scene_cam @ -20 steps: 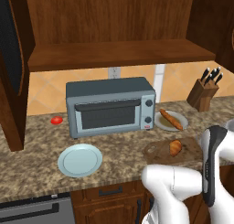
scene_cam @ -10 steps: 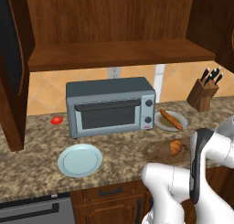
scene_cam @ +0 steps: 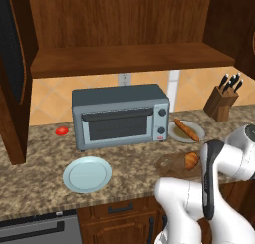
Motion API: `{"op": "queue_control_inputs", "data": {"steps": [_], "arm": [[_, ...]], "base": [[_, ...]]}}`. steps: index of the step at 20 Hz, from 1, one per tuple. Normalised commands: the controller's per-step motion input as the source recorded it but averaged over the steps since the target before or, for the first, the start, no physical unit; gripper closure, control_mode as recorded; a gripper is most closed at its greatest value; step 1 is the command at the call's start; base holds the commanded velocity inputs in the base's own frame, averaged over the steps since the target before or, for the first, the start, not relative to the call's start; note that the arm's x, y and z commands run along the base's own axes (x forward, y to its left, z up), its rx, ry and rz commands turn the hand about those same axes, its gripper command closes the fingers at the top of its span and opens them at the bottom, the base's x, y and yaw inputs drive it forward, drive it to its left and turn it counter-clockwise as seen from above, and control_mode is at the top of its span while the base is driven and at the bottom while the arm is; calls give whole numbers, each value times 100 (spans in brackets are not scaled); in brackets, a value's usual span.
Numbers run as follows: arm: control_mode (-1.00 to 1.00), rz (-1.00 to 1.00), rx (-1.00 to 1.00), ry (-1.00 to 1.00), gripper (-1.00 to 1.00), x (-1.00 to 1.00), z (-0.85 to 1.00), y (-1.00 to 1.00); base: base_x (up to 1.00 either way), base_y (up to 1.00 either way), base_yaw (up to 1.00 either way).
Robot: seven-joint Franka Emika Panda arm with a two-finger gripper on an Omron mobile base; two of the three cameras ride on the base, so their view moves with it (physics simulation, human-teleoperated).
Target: From the different types of pastries on the counter, select a croissant and place it on the cutting board. Then retrieve a jar of jam from the cabinet and place it alongside the croissant on the cutting board.
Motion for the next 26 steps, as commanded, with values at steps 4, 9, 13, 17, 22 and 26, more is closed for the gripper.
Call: {"op": "queue_control_inputs", "data": {"steps": [4,9,13,17,22,26], "arm": [[-100,0,0,-16,100,12,-34,11],[-100,0,-4,-5,100,31,-48,7],[-100,0,-7,0,100,33,-45,0],[-100,0,-2,0,100,26,-31,0],[-100,0,0,-3,100,10,-39,13],[-100,0,-1,-8,100,13,-56,47]], "base": [[0,0,0],[0,0,0],[0,0,0],[0,0,0],[0,0,0],[0,0,0]]}}
